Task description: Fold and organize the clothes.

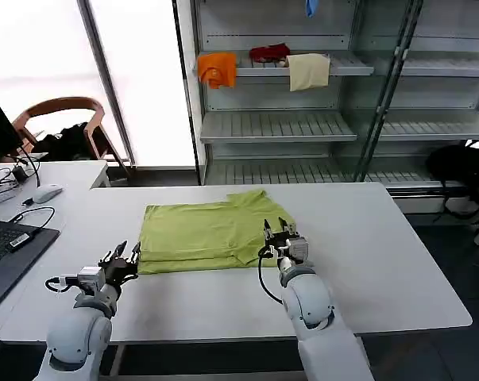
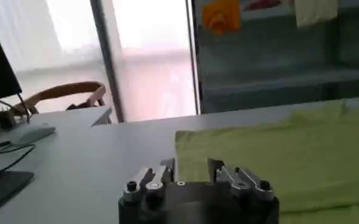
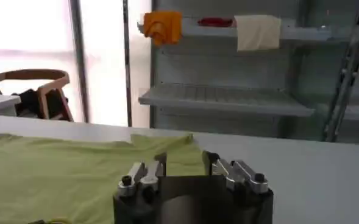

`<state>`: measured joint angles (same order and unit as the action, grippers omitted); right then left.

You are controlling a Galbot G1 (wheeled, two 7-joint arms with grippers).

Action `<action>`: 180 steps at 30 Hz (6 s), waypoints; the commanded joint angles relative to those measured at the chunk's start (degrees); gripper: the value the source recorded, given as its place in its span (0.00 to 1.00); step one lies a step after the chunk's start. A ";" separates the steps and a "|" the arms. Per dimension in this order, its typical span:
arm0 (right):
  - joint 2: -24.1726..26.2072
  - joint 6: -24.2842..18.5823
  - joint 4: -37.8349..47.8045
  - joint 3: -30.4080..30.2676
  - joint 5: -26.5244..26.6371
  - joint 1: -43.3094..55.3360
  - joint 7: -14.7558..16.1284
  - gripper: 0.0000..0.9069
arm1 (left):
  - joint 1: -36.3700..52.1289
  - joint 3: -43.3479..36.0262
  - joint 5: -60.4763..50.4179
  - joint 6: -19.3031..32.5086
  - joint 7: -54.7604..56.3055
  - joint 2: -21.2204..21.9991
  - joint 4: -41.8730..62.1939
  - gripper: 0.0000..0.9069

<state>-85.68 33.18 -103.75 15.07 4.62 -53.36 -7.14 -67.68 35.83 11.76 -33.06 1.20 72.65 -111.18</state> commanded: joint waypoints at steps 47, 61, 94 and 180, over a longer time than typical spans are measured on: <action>6.29 0.05 -5.48 3.36 2.97 -13.33 0.85 0.00 | -6.55 -1.59 -0.26 -0.10 -2.69 0.36 0.21 0.00; 6.68 0.03 -10.65 3.63 6.06 -15.43 -0.18 0.00 | -7.73 -1.12 -0.49 0.06 -2.19 0.06 -2.09 0.00; 9.05 0.06 -21.15 1.96 7.62 -26.99 -3.72 0.00 | -3.89 -0.47 -4.40 3.44 -6.21 -2.98 3.17 1.00; 7.18 1.03 -14.46 -4.22 6.60 -1.37 -3.15 1.00 | -2.55 10.33 10.39 -0.30 -5.59 -7.92 -7.55 1.00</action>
<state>-78.15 34.19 -126.51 11.44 8.70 -71.56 -10.83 -89.78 49.90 21.55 -32.81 3.45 70.86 -129.18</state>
